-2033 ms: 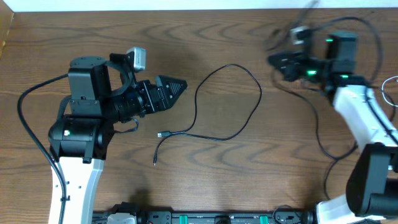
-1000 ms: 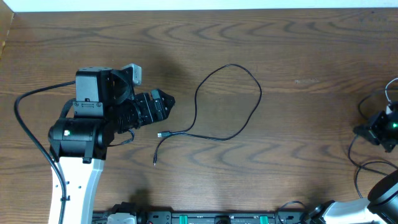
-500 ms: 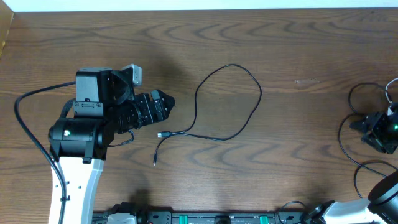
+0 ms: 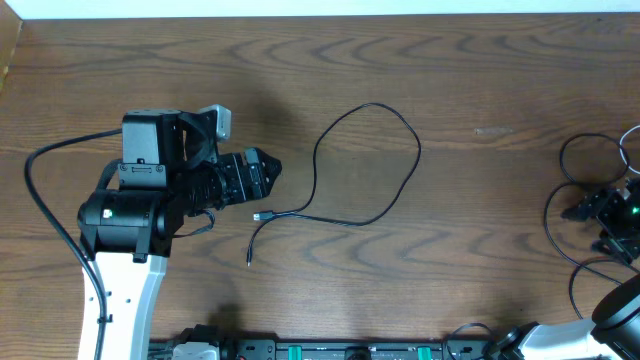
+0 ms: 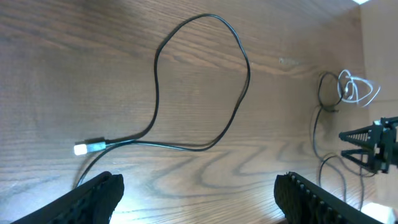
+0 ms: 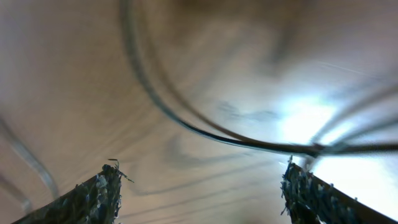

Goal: Untangle cables

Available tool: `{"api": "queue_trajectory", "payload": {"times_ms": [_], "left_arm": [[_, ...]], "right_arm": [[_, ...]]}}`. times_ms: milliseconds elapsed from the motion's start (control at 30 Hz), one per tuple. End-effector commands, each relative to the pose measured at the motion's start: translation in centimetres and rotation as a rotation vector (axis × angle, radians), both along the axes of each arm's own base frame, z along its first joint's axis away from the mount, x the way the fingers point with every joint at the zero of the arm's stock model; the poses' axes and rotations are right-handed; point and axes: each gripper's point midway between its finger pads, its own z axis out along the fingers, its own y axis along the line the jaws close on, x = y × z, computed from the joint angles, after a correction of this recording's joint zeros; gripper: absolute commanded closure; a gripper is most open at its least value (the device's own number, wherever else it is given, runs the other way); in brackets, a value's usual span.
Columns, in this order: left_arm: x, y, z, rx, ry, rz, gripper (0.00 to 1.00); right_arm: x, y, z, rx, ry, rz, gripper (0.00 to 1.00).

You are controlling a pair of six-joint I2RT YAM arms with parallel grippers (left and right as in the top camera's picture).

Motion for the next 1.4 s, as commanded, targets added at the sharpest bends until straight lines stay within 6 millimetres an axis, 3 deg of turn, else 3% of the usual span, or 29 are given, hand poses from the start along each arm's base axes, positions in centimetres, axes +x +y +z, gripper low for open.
{"api": "queue_trajectory", "payload": {"times_ms": [0, 267, 567, 867, 1133, 1367], "left_arm": [[0.2, 0.3, 0.5, 0.055, -0.059, -0.056, 0.17], [0.0, 0.3, 0.3, 0.081, -0.074, -0.093, 0.17], [0.0, 0.3, 0.2, 0.090, -0.080, -0.107, 0.17], [0.6, 0.3, -0.9, 0.093, -0.037, -0.114, 0.17], [1.1, 0.2, -1.9, 0.092, -0.002, -0.116, 0.17], [1.2, 0.2, -1.8, 0.092, -0.005, -0.116, 0.17]], "right_arm": [[-2.3, -2.2, -0.5, -0.122, 0.150, -0.091, 0.18], [-4.1, -3.3, -1.2, -0.198, 0.250, -0.172, 0.17], [-4.9, -2.2, -5.3, -0.203, 0.232, -0.193, 0.16], [-5.7, -1.4, -7.3, -0.206, 0.225, -0.193, 0.15], [-4.4, -2.7, -8.1, -0.271, 0.145, -0.174, 0.13], [-0.1, -3.0, -7.7, -0.265, -0.077, -0.051, 0.16]]}}
